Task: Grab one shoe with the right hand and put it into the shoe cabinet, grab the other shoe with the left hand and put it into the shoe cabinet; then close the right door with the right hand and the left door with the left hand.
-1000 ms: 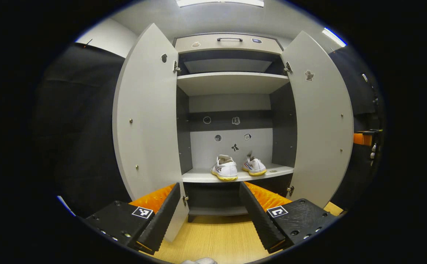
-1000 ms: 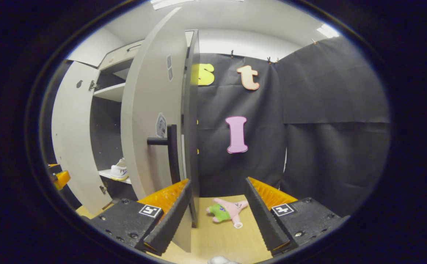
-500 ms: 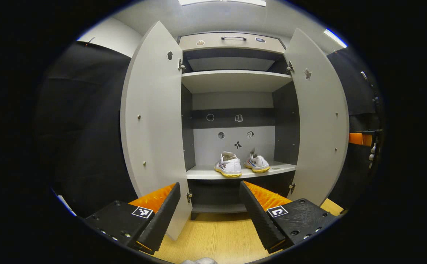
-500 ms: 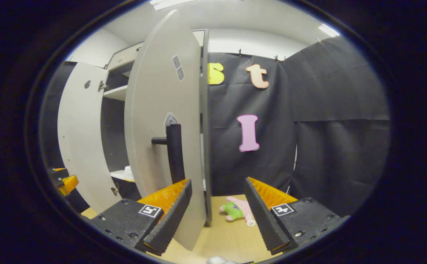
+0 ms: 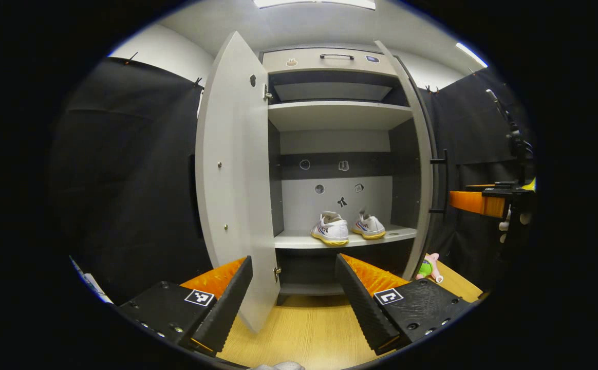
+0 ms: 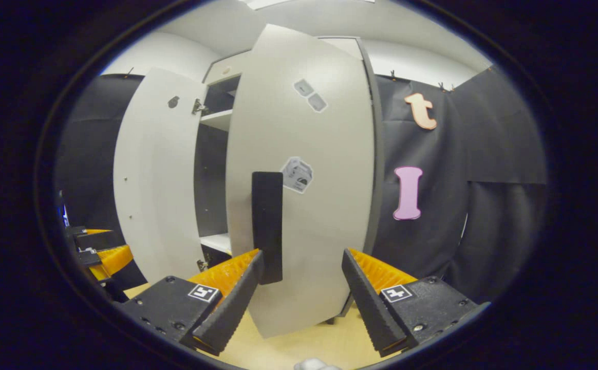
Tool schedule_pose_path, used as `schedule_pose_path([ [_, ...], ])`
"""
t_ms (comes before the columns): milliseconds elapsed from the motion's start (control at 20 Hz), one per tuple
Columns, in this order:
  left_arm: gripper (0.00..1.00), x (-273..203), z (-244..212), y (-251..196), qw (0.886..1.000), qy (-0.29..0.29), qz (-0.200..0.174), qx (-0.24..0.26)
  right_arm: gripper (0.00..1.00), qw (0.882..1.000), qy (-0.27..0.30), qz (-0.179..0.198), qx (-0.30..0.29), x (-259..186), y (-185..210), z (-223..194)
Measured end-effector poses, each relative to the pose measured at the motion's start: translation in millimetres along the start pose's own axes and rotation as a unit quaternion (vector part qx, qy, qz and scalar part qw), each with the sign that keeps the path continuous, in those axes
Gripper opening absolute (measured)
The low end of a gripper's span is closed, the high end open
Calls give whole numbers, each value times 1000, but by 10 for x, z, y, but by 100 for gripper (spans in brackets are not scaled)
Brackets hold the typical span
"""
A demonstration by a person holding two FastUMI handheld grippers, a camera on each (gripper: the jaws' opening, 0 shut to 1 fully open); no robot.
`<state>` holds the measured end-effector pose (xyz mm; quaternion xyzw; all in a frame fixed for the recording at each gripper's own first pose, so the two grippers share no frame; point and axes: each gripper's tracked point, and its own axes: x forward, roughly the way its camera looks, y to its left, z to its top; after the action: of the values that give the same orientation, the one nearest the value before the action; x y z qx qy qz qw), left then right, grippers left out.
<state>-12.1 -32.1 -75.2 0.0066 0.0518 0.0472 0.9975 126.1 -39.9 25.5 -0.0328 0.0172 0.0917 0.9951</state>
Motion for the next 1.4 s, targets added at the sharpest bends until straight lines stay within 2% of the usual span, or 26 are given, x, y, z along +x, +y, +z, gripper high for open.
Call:
schedule_pose_path([
  [100, 97, -24, 9, 59, 1000, 0, 4, 0, 100, 1000, -5, 9, -1, -45, 124, 15],
  [150, 100, -31, -2, 81, 1000, 0, 4, -1, 99, 1000, -3, 12, 1, -65, 166, 2],
  [200, 97, -38, -6, 102, 1000, 1, 4, -2, 99, 1000, -1, 13, 2, -81, 194, -6],
  [450, 97, -39, 2, 263, 1000, 0, 3, -1, 99, 1000, 11, 15, 9, -156, 349, -74],
  [500, 100, -44, 9, 315, 1000, -1, 5, -1, 99, 1000, 15, 16, 9, -177, 389, -97],
  [550, 97, -43, 9, 378, 1000, -2, 6, -1, 99, 1000, 18, 16, 9, -195, 429, -124],
  [650, 100, -24, 34, 566, 1000, -5, 15, 0, 99, 1000, 23, 14, 8, -223, 500, -169],
  [700, 97, -6, 50, 675, 1000, -7, 20, 1, 99, 1000, 24, 12, 7, -243, 529, -184],
  [1200, 97, 303, 304, 2019, 994, -38, 102, 7, 100, 999, 44, -5, 13, -391, 871, -315],
  [1400, 96, 576, 315, 2237, 993, -40, 111, 9, 99, 999, 50, -6, 14, -480, 1023, -366],
])
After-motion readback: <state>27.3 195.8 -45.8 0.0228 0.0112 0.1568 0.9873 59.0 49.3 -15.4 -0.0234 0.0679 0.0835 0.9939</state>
